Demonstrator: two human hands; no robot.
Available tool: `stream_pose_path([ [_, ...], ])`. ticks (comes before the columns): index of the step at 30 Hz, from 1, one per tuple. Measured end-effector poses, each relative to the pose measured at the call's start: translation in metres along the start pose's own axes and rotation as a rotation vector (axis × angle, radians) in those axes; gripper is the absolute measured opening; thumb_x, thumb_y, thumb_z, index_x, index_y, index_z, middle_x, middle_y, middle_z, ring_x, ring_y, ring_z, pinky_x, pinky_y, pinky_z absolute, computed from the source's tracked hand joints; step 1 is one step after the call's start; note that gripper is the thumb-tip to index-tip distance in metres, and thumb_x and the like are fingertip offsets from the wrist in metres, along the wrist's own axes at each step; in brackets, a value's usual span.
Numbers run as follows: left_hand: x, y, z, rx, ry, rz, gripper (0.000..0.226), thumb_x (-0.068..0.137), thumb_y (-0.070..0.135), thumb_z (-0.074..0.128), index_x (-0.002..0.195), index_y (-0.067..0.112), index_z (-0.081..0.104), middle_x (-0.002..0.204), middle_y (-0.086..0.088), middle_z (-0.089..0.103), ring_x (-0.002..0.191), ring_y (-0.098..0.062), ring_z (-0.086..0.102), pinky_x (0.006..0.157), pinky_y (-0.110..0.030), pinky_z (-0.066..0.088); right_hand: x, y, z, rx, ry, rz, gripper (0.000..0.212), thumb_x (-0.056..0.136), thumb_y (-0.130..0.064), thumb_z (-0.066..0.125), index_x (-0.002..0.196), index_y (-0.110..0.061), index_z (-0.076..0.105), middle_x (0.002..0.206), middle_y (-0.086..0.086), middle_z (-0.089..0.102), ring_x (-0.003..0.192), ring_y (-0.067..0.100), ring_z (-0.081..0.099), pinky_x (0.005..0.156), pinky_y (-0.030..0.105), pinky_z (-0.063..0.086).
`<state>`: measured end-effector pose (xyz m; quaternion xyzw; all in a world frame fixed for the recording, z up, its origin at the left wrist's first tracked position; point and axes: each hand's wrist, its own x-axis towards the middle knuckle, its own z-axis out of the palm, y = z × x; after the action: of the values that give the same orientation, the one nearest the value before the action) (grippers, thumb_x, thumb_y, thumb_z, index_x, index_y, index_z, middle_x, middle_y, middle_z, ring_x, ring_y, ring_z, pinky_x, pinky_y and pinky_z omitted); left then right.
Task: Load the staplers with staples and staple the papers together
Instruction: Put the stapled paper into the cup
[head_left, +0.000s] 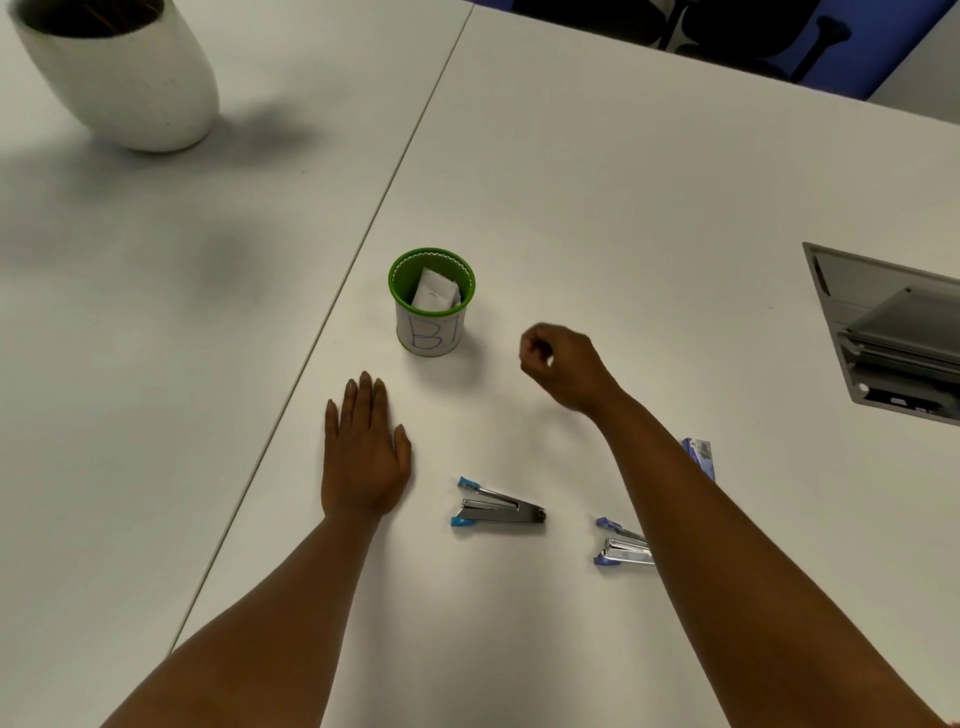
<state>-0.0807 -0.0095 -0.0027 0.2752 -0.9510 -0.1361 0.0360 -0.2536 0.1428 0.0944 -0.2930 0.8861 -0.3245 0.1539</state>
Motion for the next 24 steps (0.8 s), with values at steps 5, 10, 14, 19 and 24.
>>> stream_pose_path([
  [5,-0.001,0.000,-0.001,-0.004,-0.004,0.004,0.074,0.083,0.039,0.006,0.145,0.002,0.022,0.155,-0.015,0.019,0.145,-0.027,0.016,0.118,-0.042,0.006,0.040,-0.052,0.009,0.100,0.092,-0.076,0.004,0.083,-0.011,0.055,0.080,-0.014,0.057,0.082,0.001,0.059,0.072,0.014,0.049,0.067,0.027,0.039],
  [10,0.000,0.001,-0.002,-0.011,-0.003,-0.001,0.075,0.082,0.040,0.005,0.146,0.003,0.021,0.155,-0.014,0.018,0.145,-0.026,0.014,0.118,-0.040,0.005,0.060,-0.062,0.025,-0.182,0.098,-0.089,0.018,0.091,-0.018,0.047,0.099,-0.010,0.061,0.105,0.010,0.058,0.094,0.025,0.056,0.072,0.033,0.042],
  [14,-0.001,0.001,-0.001,-0.026,-0.007,0.003,0.075,0.082,0.040,0.004,0.146,0.004,0.018,0.156,-0.013,0.016,0.145,-0.025,0.012,0.118,-0.040,0.003,0.057,-0.060,0.031,-0.217,0.102,-0.086,0.020,0.094,-0.016,0.044,0.100,-0.016,0.063,0.108,0.009,0.056,0.099,0.025,0.055,0.075,0.033,0.043],
  [19,-0.001,0.001,-0.001,-0.024,-0.009,0.003,0.076,0.082,0.041,0.004,0.147,0.004,0.017,0.156,-0.013,0.015,0.146,-0.025,0.011,0.119,-0.040,0.002,0.054,-0.063,0.030,-0.174,0.111,-0.062,0.017,0.092,-0.020,0.050,0.098,-0.015,0.064,0.105,0.008,0.061,0.098,0.024,0.056,0.073,0.031,0.041],
  [24,-0.001,0.001,-0.002,-0.028,-0.014,0.001,0.077,0.081,0.041,0.002,0.147,0.005,0.015,0.157,-0.012,0.013,0.146,-0.024,0.009,0.118,-0.038,-0.001,0.052,-0.063,0.028,-0.161,0.121,-0.062,0.014,0.089,-0.022,0.055,0.094,-0.013,0.064,0.102,0.006,0.064,0.098,0.022,0.055,0.072,0.029,0.039],
])
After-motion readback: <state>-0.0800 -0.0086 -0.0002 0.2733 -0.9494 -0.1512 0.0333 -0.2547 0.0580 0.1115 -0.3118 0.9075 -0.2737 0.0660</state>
